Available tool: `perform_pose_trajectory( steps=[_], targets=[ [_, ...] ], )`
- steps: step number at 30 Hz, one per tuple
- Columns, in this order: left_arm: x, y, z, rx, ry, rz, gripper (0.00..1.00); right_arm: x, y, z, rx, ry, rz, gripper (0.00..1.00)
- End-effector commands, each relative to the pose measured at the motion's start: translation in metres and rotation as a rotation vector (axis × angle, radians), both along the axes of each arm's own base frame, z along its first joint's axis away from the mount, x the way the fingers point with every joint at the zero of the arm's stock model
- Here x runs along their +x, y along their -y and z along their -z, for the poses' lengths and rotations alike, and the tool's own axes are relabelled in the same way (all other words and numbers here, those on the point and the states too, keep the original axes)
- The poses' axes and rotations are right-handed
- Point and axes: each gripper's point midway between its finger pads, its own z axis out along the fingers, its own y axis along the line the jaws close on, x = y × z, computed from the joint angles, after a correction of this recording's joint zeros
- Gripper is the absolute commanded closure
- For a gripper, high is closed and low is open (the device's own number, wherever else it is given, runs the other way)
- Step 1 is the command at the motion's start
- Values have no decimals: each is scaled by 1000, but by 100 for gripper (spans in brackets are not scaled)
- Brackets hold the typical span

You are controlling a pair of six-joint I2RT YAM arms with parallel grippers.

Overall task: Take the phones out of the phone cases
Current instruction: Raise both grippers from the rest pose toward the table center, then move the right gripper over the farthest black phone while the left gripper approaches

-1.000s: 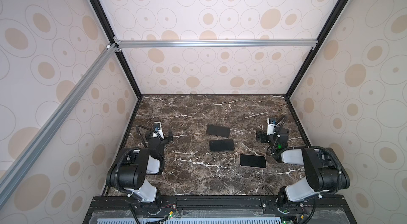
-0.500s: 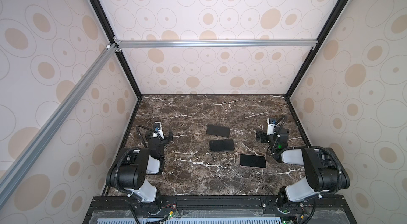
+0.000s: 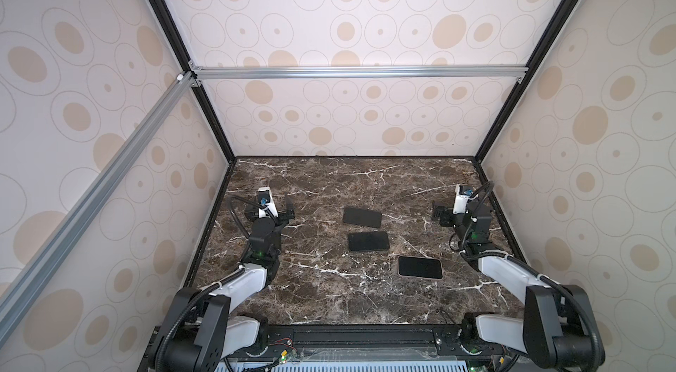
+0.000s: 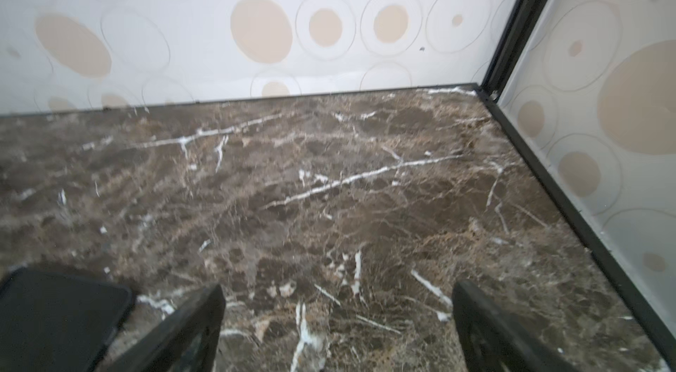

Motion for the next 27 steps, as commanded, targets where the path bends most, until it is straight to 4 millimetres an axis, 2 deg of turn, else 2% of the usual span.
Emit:
perform_pose_trajectory(
  steps=[1, 3, 5, 7, 9, 13, 16, 19, 22, 27],
  targets=[
    [6, 0, 18, -249, -146, -49, 1, -8, 6, 4, 173, -129, 116, 0],
    [13, 16, 22, -331, -227, 12, 1, -14, 15, 9, 263, -230, 227, 0],
    [19, 40, 28, -374, -301, 129, 1, -12, 3, 11, 288, -299, 174, 0],
    [19, 68, 38, -406, -381, 251, 1, -9, -19, 10, 307, -340, 44, 0],
    [14, 87, 43, -406, -421, 299, 1, -8, -43, 11, 346, -377, -87, 0],
    [1, 126, 40, -379, -432, 378, 1, -9, -86, 17, 346, -437, -272, 0],
    [-7, 153, 41, -415, -426, 442, 1, -12, -118, 25, 260, -469, -361, 0],
    [-16, 186, 45, -457, -425, 530, 1, -19, -160, 42, 66, -509, -489, 0],
    [-24, 204, 54, -538, -428, 591, 1, -26, -190, 59, -82, -590, -596, 0],
    [-32, 207, 69, -603, -449, 616, 1, -26, -227, 82, -208, -654, -734, 0]
  ],
)
